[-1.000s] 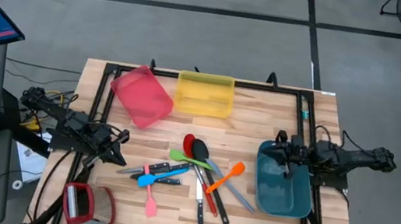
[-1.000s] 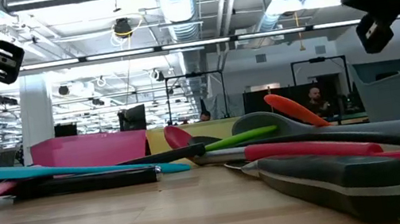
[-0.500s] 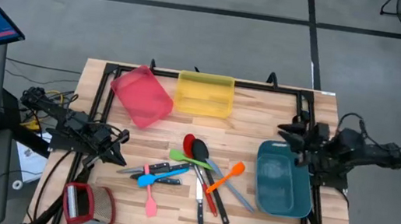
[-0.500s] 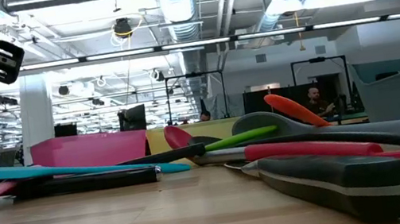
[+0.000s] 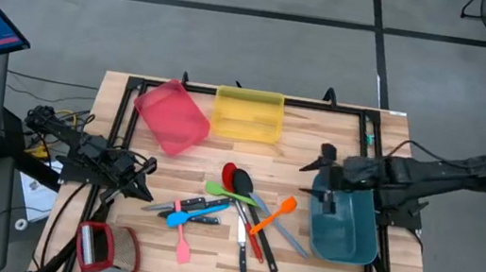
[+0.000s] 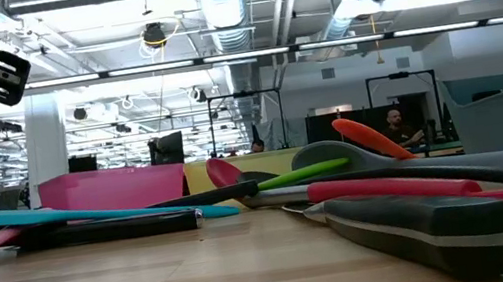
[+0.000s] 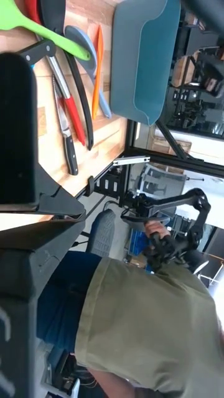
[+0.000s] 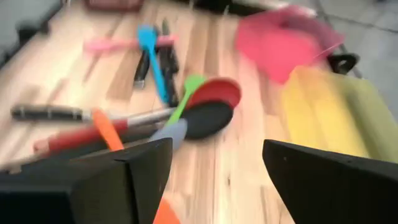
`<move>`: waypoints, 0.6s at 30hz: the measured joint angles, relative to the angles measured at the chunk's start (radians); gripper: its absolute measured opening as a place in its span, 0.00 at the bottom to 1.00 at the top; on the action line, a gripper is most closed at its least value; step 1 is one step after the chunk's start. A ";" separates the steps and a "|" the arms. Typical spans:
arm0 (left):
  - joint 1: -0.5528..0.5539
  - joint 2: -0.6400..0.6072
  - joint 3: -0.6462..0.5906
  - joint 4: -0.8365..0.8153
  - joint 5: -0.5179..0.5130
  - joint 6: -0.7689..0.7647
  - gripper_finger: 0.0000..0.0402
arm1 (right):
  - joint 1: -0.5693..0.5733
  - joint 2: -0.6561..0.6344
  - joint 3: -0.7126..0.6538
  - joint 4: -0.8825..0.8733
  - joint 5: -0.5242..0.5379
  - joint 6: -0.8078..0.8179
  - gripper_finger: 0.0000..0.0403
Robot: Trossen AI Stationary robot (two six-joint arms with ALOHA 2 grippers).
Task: Pick & Place Kitchen Items
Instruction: Put the orange spatula into the yellow bin
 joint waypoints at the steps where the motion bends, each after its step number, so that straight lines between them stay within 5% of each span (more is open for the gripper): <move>1: 0.000 0.000 0.000 0.000 0.000 0.000 0.02 | -0.001 0.029 0.014 0.000 -0.016 -0.013 0.61; 18: 0.000 0.000 0.000 0.008 0.000 0.000 0.02 | 0.000 0.443 0.034 0.040 -0.160 -0.164 0.59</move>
